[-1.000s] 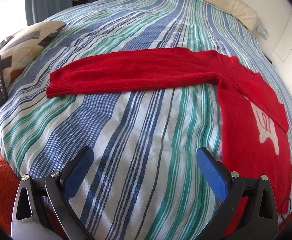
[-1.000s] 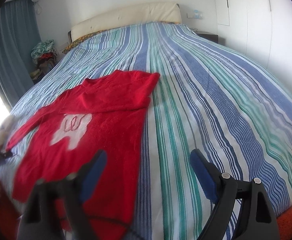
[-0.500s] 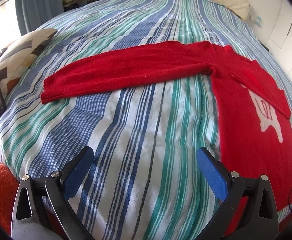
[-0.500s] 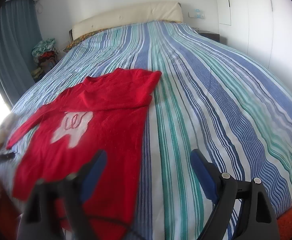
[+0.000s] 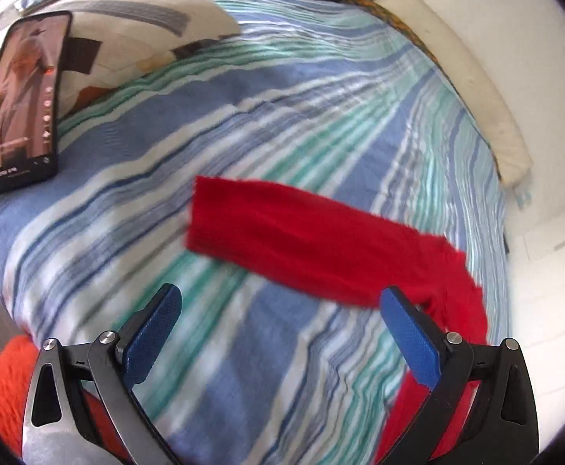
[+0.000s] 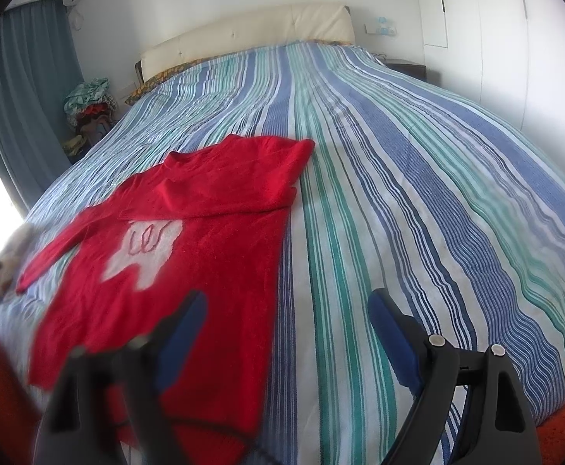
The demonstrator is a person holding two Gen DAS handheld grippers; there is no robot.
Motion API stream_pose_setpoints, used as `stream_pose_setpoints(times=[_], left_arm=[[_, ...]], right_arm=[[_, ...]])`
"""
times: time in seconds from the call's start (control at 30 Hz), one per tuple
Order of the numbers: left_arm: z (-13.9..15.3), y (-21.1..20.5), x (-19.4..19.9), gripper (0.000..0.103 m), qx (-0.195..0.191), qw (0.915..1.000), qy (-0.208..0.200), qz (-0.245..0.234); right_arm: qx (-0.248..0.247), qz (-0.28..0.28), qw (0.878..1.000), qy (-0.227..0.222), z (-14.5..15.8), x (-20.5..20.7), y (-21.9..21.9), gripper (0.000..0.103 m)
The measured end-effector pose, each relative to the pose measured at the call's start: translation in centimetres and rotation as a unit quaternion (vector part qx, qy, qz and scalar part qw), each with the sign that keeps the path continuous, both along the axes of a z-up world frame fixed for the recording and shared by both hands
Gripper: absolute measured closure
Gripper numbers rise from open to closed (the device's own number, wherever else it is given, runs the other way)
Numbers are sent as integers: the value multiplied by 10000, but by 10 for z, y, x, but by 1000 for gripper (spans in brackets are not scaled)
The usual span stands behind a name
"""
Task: Fold small clothes
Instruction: 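Grasp the sleeve cuff with the left tool and lift it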
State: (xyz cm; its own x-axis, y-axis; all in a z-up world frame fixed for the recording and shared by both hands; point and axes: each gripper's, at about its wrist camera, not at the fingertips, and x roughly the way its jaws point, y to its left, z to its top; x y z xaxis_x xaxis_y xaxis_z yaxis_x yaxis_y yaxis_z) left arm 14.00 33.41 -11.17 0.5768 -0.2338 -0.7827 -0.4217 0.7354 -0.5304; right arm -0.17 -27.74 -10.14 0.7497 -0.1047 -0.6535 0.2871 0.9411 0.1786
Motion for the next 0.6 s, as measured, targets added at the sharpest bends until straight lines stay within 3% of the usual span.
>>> stream_pose_setpoints(times=[0.07, 0.2, 0.27, 0.3, 0.33, 0.37, 0.43, 0.5, 0.6], left_arm=[[-14, 23, 13, 1, 55, 9992, 309, 244], [-44, 38, 42, 6, 37, 9962, 852, 178], [-49, 32, 56, 19, 217, 9956, 905, -52], [-51, 26, 64, 42, 267, 9952, 910, -226], [-53, 20, 71, 80, 288, 9941, 979, -370], [-55, 15, 77, 94, 379, 9924, 1106, -394], [-43, 8, 81, 97, 574, 9926, 1044, -225], [-12, -6, 90, 98, 723, 9945, 716, -250], [57, -54, 119, 98, 1089, 9903, -15, -867]], right_arm=[[57, -13, 10000, -26, 0, 0, -1, 18], [131, -62, 9999, -65, 1, -1, -4, 18], [145, -78, 9998, -60, 1, -1, -4, 18], [150, -83, 9998, -55, 1, -1, -4, 18], [153, -86, 9998, -49, 1, -1, -4, 18], [158, -85, 9998, -43, 1, -1, -4, 18], [163, -72, 9998, -38, 1, 0, -4, 18], [168, -51, 9998, -50, 1, 0, -3, 18], [188, 3, 9998, -82, 2, 0, -1, 18]])
